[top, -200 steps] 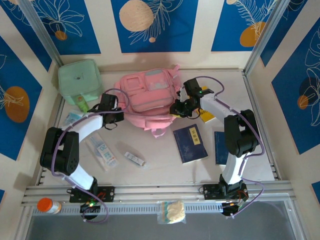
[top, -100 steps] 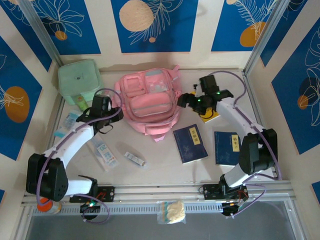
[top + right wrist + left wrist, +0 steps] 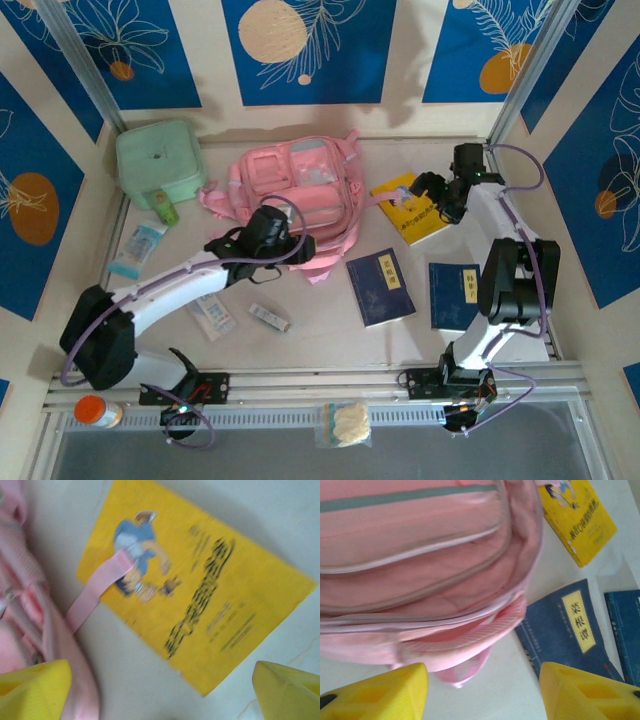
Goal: Pack the student bag
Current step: Rotate the book at the top-right of the table.
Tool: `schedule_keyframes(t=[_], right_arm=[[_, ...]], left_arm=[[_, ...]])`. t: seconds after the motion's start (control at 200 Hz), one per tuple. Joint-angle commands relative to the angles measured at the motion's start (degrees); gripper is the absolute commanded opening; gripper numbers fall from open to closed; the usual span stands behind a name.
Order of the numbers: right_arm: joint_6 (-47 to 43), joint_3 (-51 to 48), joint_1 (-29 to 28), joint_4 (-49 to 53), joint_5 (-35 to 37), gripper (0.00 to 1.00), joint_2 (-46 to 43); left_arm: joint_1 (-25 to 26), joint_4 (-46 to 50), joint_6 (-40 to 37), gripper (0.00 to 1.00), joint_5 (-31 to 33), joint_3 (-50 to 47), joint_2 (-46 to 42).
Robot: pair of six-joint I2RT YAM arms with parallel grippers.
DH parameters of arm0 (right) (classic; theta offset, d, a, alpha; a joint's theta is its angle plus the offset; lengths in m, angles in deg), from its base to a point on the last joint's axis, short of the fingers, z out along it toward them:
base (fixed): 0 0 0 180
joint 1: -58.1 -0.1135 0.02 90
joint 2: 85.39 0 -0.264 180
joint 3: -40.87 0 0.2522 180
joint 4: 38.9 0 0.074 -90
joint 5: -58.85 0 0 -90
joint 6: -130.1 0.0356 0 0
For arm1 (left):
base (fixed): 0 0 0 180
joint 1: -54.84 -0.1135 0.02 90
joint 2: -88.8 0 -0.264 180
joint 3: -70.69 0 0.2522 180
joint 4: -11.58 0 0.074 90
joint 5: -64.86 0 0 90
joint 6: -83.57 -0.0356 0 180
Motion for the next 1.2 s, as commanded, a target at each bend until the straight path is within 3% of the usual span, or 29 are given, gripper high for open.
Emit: schedule_keyframes(t=[0.0,0.37,0.55,0.755,0.91,1.05,1.195], right_arm=[[-0.2,4.7,1.7,0.3,0.7,0.93,4.8],[2.6,20.4,6.0,9.0,-2.6,0.93,21.9],[4.0,21.4,6.3,9.8,-4.0,0.93,25.6],[4.8,9.8,4.7,5.7,-7.4,0.93,18.8],[6.1,-1.5,2.7,2.3,-10.8,0.93,10.5],[6.6,-11.2,-0.6,-0.7,-11.0,0.94,1.7],[6.0,-12.5,1.8,-0.7,-11.7,0.93,-1.2]], left_arm=[[2.7,-4.4,2.4,0.61,0.1,3.7,3.6],[5.2,-4.3,2.2,0.64,0.0,10.4,12.5],[5.1,-2.8,1.5,0.65,0.3,11.3,13.9],[5.1,-3.2,0.7,0.66,-0.4,12.8,15.7],[5.4,-3.4,1.1,0.67,-7.3,17.2,20.2],[6.9,-4.8,2.9,0.67,-7.2,20.5,24.0],[8.1,-4.8,4.0,0.66,-5.4,26.0,29.4]])
